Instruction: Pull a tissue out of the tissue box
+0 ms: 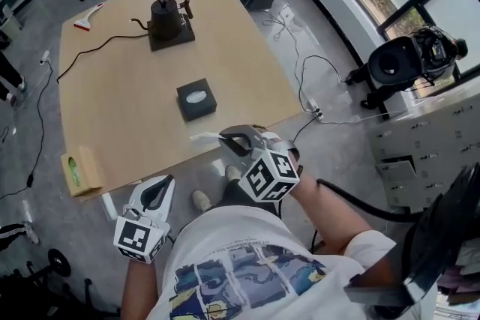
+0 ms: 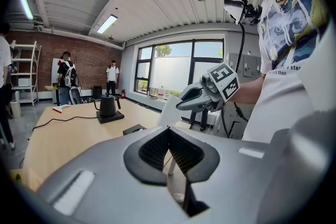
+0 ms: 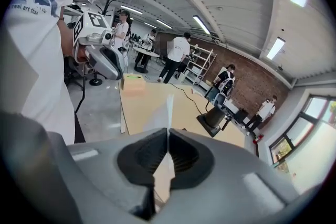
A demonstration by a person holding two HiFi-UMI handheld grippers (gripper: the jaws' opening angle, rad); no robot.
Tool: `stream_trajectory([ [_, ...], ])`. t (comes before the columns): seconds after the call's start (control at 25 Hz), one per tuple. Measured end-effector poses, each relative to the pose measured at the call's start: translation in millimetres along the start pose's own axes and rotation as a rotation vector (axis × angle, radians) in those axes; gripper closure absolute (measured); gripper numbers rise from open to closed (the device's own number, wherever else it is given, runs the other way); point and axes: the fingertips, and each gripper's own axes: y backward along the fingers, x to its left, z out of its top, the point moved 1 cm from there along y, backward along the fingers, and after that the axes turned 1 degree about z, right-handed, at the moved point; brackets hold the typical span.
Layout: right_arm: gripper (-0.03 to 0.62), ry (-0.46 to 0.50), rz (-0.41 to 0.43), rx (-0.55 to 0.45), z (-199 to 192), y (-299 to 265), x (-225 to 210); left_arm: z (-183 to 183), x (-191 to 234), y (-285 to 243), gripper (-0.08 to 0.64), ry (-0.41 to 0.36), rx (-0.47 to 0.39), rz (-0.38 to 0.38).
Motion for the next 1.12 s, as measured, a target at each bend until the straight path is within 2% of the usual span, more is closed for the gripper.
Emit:
stream_trajectory([
  [0.2, 0.589, -0.04, -0.019, -0.025, -1, 29, 4, -2, -15, -5, 0.554, 0.005, 0.009, -0.028],
  [0.44, 0.589, -0.061, -0.047, -0.048, -5, 54, 1, 11, -25, -15, 0.554, -0.029, -0.002, -0.044],
  [1.12, 0.589, -0.025, -0.048, -0.074, 4, 69, -1, 15, -32, -13, 0.552, -0.053, -0.002, -0.031],
])
